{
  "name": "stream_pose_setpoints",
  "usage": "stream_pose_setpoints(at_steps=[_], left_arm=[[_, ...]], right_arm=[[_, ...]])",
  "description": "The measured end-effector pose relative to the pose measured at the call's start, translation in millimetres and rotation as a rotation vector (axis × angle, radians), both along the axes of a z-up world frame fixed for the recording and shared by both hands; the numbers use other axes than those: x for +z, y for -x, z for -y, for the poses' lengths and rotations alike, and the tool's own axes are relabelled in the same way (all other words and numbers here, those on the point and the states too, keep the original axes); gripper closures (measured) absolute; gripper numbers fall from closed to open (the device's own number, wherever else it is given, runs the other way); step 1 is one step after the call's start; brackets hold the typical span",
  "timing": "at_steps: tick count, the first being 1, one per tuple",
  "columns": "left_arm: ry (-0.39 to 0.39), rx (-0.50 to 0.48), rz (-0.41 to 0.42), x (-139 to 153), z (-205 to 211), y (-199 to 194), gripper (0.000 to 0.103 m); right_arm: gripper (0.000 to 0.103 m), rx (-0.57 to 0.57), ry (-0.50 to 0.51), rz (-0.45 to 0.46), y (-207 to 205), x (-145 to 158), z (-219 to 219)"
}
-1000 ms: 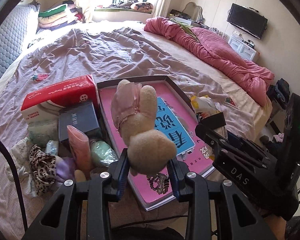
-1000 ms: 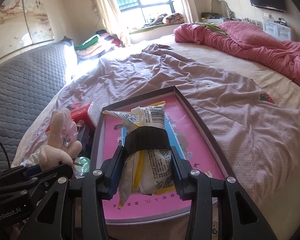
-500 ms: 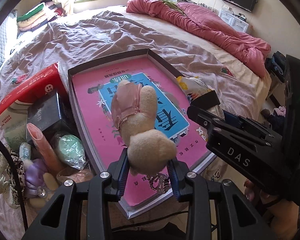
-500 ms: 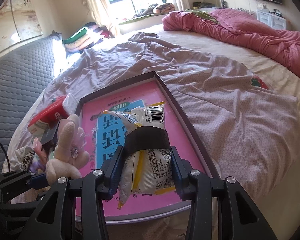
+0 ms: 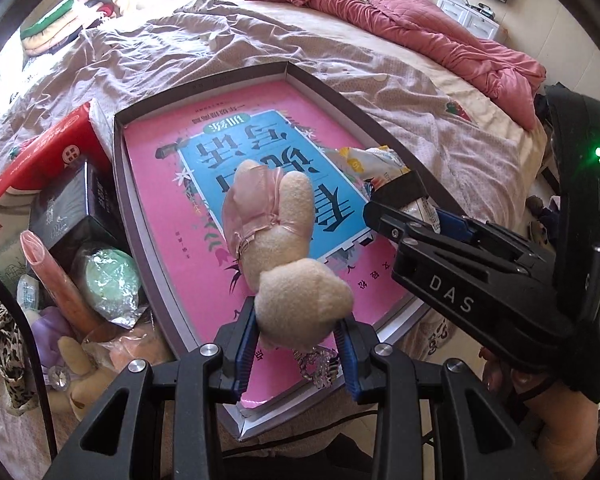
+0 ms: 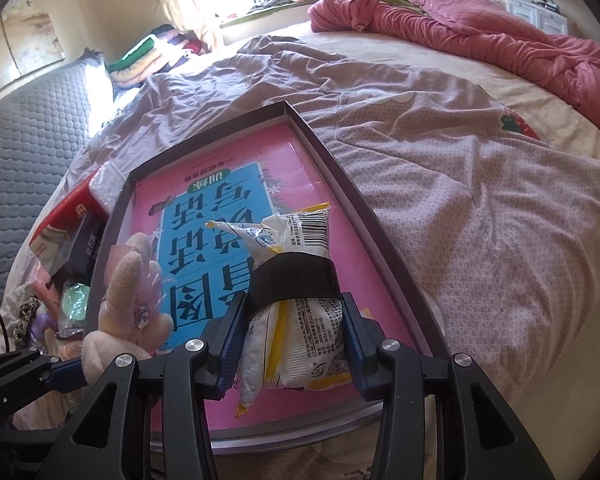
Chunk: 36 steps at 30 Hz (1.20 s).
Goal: Organize soft objects
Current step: 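Carry the bunny with the left tool while the right tool carries the snack bag over the pink tray, then open the left tool on the tray while the right tool releases the snack bag beside it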
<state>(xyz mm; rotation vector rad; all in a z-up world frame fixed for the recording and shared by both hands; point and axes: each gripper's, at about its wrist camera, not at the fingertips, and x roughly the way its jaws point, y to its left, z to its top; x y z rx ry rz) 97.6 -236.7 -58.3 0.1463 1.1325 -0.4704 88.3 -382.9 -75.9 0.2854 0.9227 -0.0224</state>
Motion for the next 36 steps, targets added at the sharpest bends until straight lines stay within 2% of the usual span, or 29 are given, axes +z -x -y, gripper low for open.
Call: stream_pose_setpoints(at_steps=[20, 25, 36], left_arm=[[0.003, 0.057, -0.055, -10.6, -12.3, -4.8, 0.065], [-0.005, 0.064, -0.053, -11.5, -13.1, -4.3, 0.055], [0.021, 0.060, -0.038, -4.0, -17.4, 3.7, 0.040]], right_arm=[[0.055, -0.019, -0.030, 0.014, 5.9, 8.5, 3.5], [0.055, -0.008, -0.021, 0.021, 6.9, 14.0, 0.0], [0.055, -0.006, -0.014, 0.027, 11.0, 21.2, -1.7]])
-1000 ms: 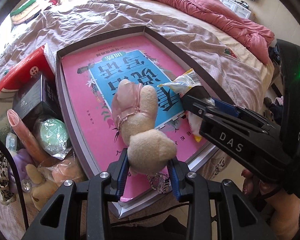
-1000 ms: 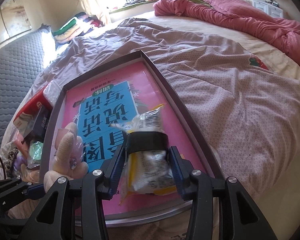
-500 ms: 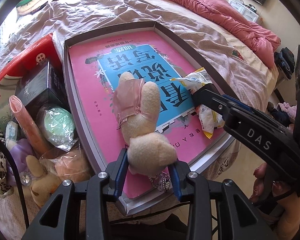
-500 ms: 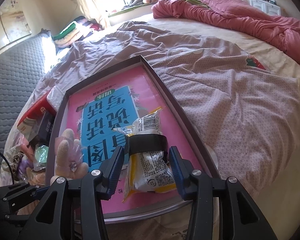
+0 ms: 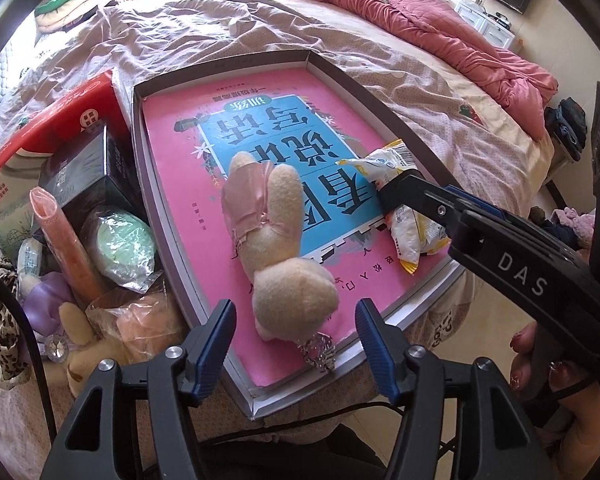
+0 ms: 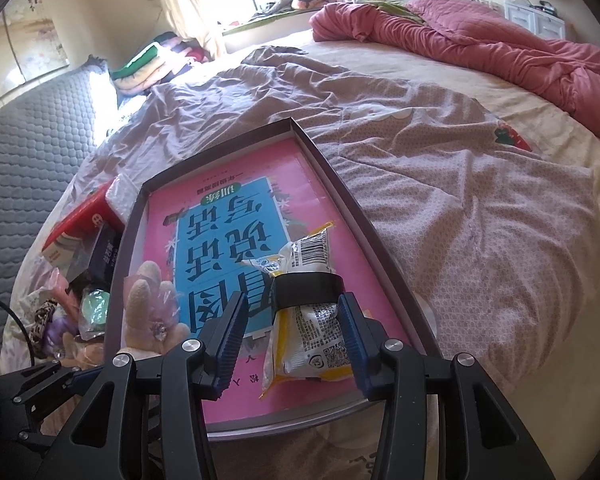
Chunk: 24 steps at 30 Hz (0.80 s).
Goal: Organize soft objects
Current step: 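Open the left tool on the tray while the right tool releases the snack bag beside it, then withdraw both tools from the tray back toward the pile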
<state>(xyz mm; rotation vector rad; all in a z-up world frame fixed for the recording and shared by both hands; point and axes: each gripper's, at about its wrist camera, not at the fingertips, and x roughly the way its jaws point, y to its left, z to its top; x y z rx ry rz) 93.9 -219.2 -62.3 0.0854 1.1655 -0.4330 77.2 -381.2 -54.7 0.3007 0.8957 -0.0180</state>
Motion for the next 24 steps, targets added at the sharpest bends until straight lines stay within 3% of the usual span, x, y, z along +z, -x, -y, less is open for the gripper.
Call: stream_pose_setpoints(at_steps=[14, 24], left_arm=[[0.043, 0.046, 0.068, 27.6, -19.9, 8.8, 0.033], [0.045, 0.067, 0.123, 45.0, -33.3, 18.6, 0.031]], right_arm=[[0.054, 0.003, 0.025, -0.004, 7.6, 10.1, -3.8], [0.047, 0.014, 0.087, 0.013, 10.5, 24.4, -19.0]])
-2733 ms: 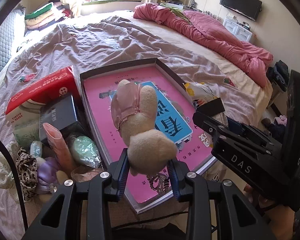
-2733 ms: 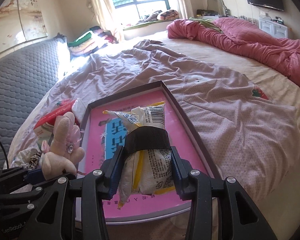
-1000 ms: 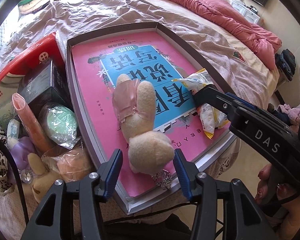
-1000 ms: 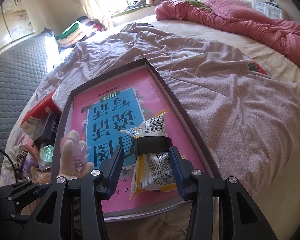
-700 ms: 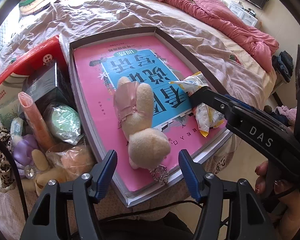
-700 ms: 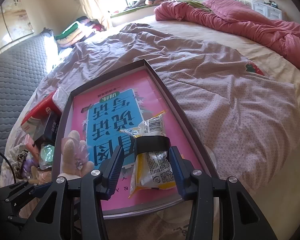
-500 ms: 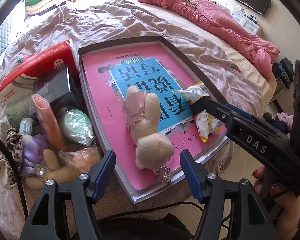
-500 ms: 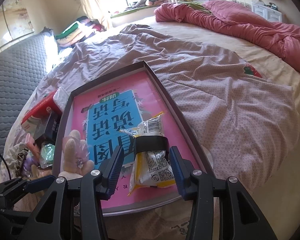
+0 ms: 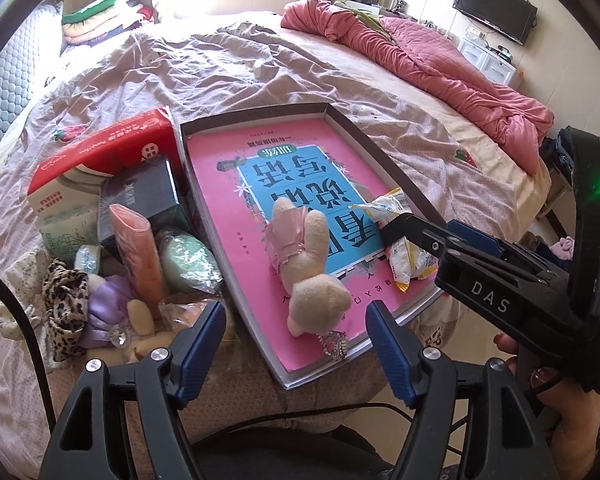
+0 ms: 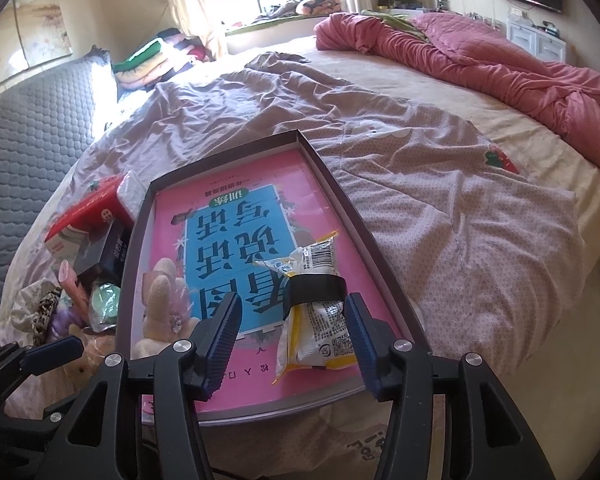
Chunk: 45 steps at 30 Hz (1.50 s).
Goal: Organize soft objects
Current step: 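Withdraw both tools from the tray back toward the pile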
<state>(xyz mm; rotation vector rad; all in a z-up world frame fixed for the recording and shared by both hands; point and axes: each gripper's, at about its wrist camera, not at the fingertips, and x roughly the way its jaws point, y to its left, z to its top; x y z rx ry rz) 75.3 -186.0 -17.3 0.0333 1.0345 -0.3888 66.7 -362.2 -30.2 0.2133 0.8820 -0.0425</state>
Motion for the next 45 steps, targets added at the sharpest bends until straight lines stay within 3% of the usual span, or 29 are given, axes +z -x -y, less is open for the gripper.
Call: stream_pose_setpoints(at_steps=[16, 19, 27, 45], left_arm=[[0.029, 0.061, 0.034, 14.9, -32.7, 15.8, 0.026], [0.033, 0.075, 0.040, 17.1, -38.4, 17.7, 0.024], [0.038, 0.114, 0.050, 22.8, -53.4, 19.8, 0.020], [0.048, 0.182, 0.065, 29.6, -92.2, 27.1, 0.020]], right_arm=[[0.042, 0.013, 0.068, 0.043, 6.2, 23.9, -19.8], [0.036, 0.017, 0.087, 0.054, 7.2, 28.5, -22.2], [0.030, 0.048, 0.106, 0.069, 10.1, 35.9, -33.8], [0.029, 0.086, 0.133, 0.139, 16.2, 55.8, -55.5]])
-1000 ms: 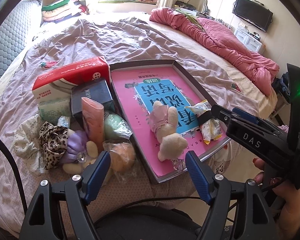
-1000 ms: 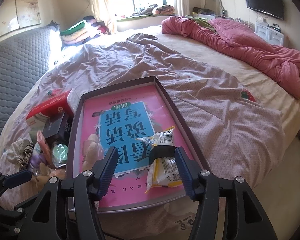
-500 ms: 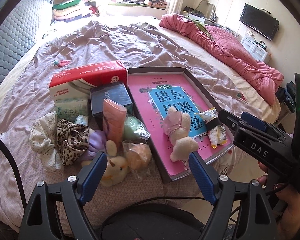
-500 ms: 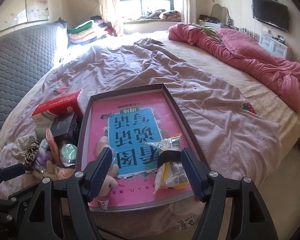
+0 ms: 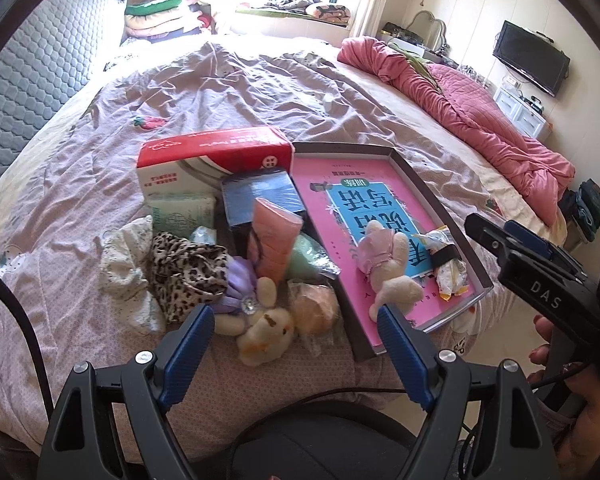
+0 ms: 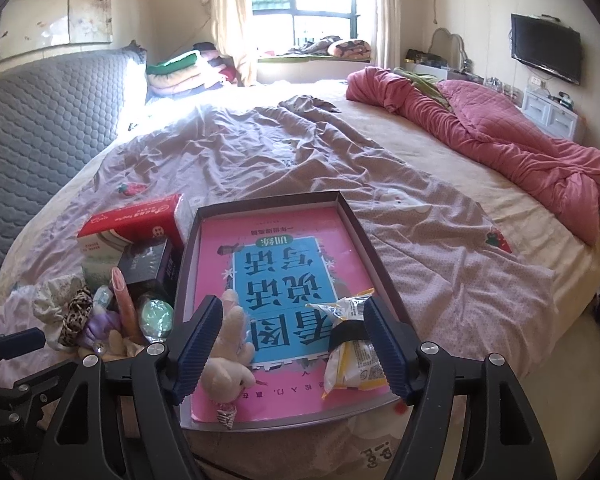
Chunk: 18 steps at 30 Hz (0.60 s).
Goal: Organize soft objects
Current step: 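Withdraw both tools from the tray back toward the pile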
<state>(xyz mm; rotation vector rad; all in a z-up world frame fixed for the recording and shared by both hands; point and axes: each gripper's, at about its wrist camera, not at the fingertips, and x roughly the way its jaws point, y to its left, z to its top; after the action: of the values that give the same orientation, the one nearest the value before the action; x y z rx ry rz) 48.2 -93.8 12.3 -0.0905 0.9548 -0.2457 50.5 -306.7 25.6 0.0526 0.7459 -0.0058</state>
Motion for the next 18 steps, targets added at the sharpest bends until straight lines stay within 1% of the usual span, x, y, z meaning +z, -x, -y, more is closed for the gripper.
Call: stream_pose_setpoints(at_steps=[4, 9, 11, 18], left_arm=[[0.006, 0.031, 0.007, 2.6, -14.1, -0.4, 0.020], [0.009, 0.060, 0.011, 4.9, -30.2, -0.2, 0.020], [0.010, 0.071, 0.012, 5.8, -35.4, 0.4, 0.020], [0.020, 0.106, 0.015, 7.8, -54.4, 2.0, 0.020]], right_arm=[[0.028, 0.017, 0.012, 0.014, 1.6, 4.7, -5.5], [0.028, 0.049, 0.001, 0.024, 3.6, 7.8, -12.9], [0.025, 0.064, -0.004, 0.029, 4.3, 9.7, -16.5], [0.025, 0.122, -0.007, 0.046, 7.4, 16.3, -32.2]])
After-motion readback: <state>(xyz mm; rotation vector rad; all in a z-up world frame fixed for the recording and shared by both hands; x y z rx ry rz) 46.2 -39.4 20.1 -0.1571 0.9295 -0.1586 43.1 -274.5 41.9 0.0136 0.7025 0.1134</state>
